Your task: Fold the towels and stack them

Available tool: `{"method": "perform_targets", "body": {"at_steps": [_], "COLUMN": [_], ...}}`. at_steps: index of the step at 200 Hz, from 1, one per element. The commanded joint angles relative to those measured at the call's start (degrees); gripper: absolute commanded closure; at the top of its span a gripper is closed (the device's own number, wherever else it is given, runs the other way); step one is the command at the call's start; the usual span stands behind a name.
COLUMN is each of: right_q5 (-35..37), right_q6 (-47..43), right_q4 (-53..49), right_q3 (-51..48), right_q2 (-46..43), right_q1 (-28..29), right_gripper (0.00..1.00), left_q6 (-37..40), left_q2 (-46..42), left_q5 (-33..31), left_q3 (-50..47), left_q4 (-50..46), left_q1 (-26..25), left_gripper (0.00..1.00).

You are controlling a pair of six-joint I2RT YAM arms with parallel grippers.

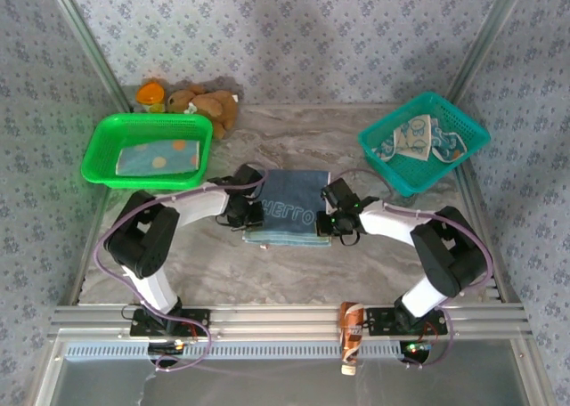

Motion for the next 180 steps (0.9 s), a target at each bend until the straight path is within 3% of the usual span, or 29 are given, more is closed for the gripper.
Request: {"method": "perform_targets", "body": {"at_steps": [1,50,88,138,180], "right_q5": [-0.68,-0.85,0.86,1.44,2.05], "right_q6": [0.83,4.01,4.49,-0.08,-2.62], "right_q4": [-1.03,-3.31,-6.18,-11.07,-9.71], "right_q3": [-3.85,-11.04,-9.48,1.82,8.99], "right_q2": [-2.00,-9.09,-12.63,-11.04,-4.63], "right_q1": [0.89,3.32,5.63,0.53,-6.72], "right_gripper": [0.91,0.91,0.87,0.74,0.72], "left_q6": [-2.63,-7.39,-7.66,0.72,6.28], "left_q2": [-2.33,-9.62,-13.37,-12.97,-8.26], "left_q5": [0.36,-0.05,-1.43,-2.65,-3.33], "left_q3": [-4.96,-12.52,-10.83,0.16,4.82], "left_q4": [-1.81,-2.60,-5.33,-9.10,-5.55], "left_q1": [-1.14,-5.31,-6.82,-0.54,6.52], "left_gripper": [0.89,0.88,0.83,0.75,0.69]}}
